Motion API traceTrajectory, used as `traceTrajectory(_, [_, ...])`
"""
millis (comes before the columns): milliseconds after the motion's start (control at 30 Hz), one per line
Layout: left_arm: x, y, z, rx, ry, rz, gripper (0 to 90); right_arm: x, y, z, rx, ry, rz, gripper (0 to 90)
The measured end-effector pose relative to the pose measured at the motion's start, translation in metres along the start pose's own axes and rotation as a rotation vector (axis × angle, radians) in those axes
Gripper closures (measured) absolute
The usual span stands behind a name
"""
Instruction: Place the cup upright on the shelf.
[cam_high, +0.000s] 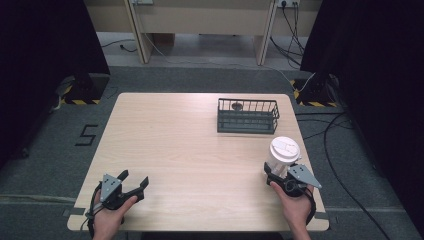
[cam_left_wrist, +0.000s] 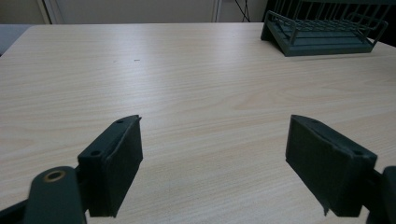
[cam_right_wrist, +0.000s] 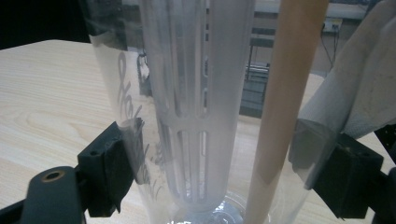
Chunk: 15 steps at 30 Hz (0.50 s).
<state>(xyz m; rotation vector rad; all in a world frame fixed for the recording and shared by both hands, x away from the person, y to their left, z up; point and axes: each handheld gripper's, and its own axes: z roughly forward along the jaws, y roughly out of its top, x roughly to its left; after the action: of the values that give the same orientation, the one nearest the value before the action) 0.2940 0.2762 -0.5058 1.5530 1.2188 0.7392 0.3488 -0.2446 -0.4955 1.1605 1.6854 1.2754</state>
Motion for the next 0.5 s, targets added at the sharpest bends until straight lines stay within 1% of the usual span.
traceTrajectory(167, [0.0,0.0,0.0,0.0,0.0,-0.001,18.2,0.0,0.003,0.003,0.003,0.002,0.002,18.4])
traceTrajectory(200, [0.0,0.0,0.0,0.0,0.0,-0.001,18.2,-0.001,0.006,0.005,0.001,-0.002,-0.004,18.4])
traceTrajectory(500, [0.0,0.0,0.0,-0.001,-0.001,-0.002,18.2,-0.001,0.018,0.013,-0.001,0.003,-0.006,18.5])
